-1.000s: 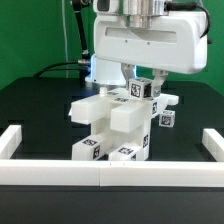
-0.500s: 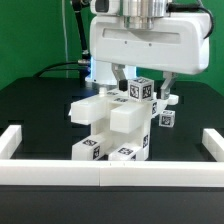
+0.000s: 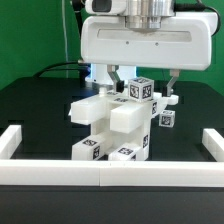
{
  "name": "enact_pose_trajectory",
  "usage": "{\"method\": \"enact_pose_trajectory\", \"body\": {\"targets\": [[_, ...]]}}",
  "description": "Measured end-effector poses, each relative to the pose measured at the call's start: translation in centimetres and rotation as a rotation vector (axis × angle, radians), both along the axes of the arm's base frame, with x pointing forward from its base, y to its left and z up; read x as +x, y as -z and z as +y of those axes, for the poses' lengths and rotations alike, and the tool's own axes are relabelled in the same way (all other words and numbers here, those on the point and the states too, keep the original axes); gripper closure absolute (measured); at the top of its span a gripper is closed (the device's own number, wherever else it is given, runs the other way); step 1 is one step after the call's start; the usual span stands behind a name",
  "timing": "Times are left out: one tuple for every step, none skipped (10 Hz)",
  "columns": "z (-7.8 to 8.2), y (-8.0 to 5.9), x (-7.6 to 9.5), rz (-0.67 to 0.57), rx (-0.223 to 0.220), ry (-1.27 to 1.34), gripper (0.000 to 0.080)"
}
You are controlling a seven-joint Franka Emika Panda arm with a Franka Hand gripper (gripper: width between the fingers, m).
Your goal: Assemble chair
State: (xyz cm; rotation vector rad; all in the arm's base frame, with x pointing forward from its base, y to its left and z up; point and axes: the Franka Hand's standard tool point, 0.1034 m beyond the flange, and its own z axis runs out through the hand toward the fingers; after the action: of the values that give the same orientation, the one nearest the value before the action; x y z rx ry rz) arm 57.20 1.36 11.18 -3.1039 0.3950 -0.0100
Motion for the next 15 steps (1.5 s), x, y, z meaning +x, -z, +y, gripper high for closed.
{"method": "enact_pose_trajectory", "body": {"targets": [[0.0, 0.0, 0.0, -0.001, -0.001, -0.077, 0.0151], [0.0, 0.0, 0.0, -0.002, -0.001, -0.133, 0.0151], [-0.1, 0.0, 0.0, -0.002, -0.001, -0.176, 0.0151], [-0.1, 0.0, 0.0, -0.003, -0.002, -0.265, 0.0151], [-0.2, 0.0, 0.0, -0.004, -0.003, -0.329, 0.0151], [-0.2, 0.0, 0.0, -0.004, -0.004, -0.401, 0.0151], [-0.3, 0.0, 0.0, -0.005, -0.005, -0.458, 0.0151], [-0.4, 0.0, 0.0, -0.006, -0.006, -0.533, 0.0151], [-0.5, 0.0, 0.0, -0.006, -0.009, -0.593, 0.0151], [-0.7, 0.0, 0.0, -0.003, -0.016, -0.659, 0.0151], [-1.0, 0.0, 0.0, 0.0, -0.022, -0.766, 0.0151], [-1.2, 0.0, 0.0, 0.004, -0.03, -0.849, 0.0151], [-1.3, 0.0, 0.0, 0.006, -0.033, -0.881, 0.0151], [-1.3, 0.0, 0.0, 0.007, -0.033, -0.881, 0.0178], [-1.4, 0.0, 0.0, 0.007, -0.033, -0.88, 0.0178]]}}
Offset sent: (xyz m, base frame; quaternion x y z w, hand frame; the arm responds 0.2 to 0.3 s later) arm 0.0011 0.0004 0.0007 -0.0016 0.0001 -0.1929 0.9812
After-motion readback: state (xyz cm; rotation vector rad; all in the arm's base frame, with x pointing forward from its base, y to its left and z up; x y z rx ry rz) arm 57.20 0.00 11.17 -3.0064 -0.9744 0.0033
